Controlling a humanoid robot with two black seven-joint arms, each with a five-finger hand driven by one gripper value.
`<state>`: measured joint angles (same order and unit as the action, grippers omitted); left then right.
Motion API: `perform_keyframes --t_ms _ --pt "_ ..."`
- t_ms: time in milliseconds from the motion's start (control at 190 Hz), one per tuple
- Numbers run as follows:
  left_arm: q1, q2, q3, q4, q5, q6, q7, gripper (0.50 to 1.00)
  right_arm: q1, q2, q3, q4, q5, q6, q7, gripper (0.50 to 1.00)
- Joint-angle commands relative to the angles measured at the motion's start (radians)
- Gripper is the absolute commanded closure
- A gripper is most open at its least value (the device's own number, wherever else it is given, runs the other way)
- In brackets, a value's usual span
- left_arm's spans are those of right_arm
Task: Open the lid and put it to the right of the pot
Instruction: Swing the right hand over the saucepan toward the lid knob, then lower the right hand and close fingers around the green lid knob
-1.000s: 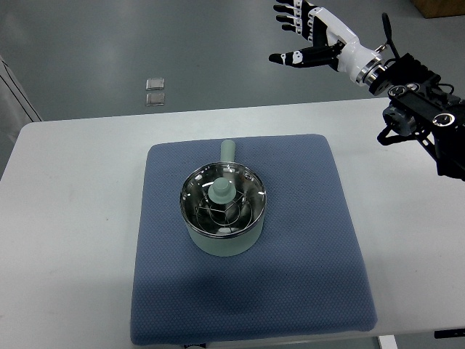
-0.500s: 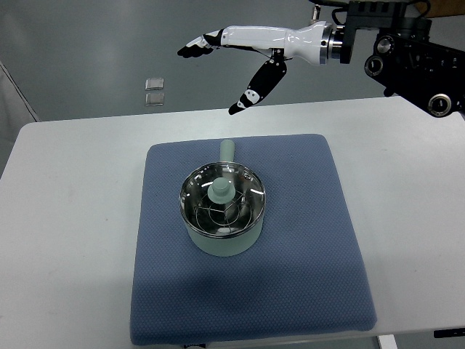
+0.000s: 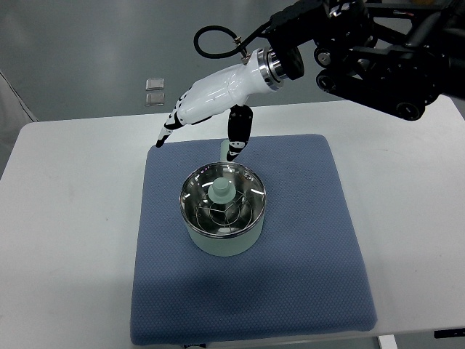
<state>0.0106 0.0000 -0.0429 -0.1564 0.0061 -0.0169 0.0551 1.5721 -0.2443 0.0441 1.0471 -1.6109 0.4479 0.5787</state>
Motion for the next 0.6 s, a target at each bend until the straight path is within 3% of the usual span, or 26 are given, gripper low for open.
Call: perform_keyframes --t_ms 0,279,594 --pt "0.0 0.0 0.0 0.0 0.0 0.0 0.0 0.5 -0.003 0.017 -0.018 0.01 -0.04 -0.009 0.001 0.576" --pt "0.0 0.0 0.0 0.0 0.0 0.0 0.0 0.5 -0.014 0.016 -0.076 0.053 -0.076 -0.02 0.001 0.576" --pt "0.0 0.0 0.0 0.0 0.0 0.0 0.0 0.5 -0.032 0.008 -0.162 0.054 -0.141 -0.13 0.003 0.587"
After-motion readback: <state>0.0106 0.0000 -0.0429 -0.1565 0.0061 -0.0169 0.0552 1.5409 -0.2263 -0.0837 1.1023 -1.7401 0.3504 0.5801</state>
